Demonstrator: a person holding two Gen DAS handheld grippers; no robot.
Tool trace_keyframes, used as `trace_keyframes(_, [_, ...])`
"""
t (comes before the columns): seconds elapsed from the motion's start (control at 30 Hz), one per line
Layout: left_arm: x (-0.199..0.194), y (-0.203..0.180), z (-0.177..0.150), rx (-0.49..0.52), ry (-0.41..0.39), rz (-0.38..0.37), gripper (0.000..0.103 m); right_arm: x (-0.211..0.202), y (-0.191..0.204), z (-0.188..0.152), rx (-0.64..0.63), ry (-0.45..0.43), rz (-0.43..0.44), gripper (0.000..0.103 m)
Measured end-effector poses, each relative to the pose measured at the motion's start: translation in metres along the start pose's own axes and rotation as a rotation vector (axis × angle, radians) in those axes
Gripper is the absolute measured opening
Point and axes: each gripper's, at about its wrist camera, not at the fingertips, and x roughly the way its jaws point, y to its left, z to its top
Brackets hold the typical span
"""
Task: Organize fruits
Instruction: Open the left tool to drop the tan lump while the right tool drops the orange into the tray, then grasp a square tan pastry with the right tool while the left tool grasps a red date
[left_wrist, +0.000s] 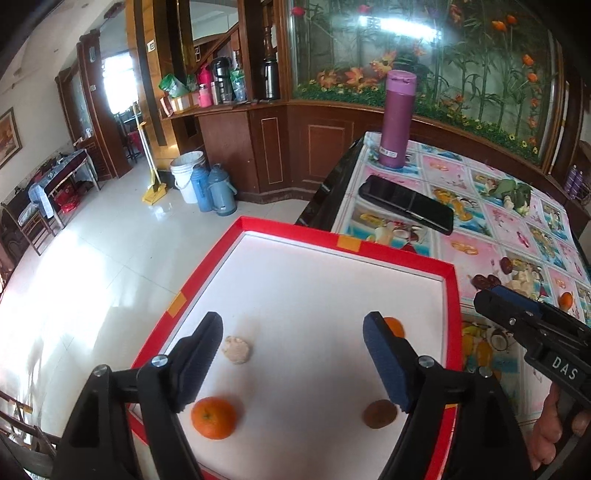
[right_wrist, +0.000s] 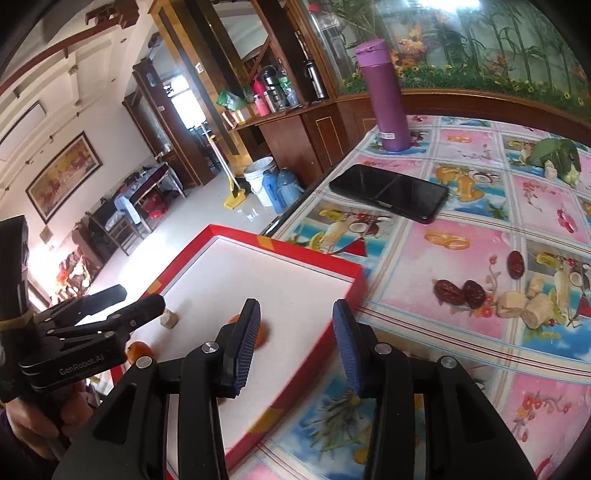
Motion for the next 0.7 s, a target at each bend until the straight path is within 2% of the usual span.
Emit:
trace_keyframes(0.3, [-0.008,-0.065,0.004,0.118,-0.025,-0.082,0.086,-0.039,-0.085,-0.014,0.139,-0.032,-0.089,0.040])
trace_keyframes(0.53, [-0.005,-0.115,-0.002,0.217,-0.013,-0.137,0.088,-0.068,-0.141,-0.027,0.170,-0.052,-0.200,0.040])
trace_keyframes(0.7, [0.003,-0.140,-0.001,0.265,-0.006,-0.155,0.088,-0.061,-0.160,-0.027,0.160,-0.020,-0.233,0.040])
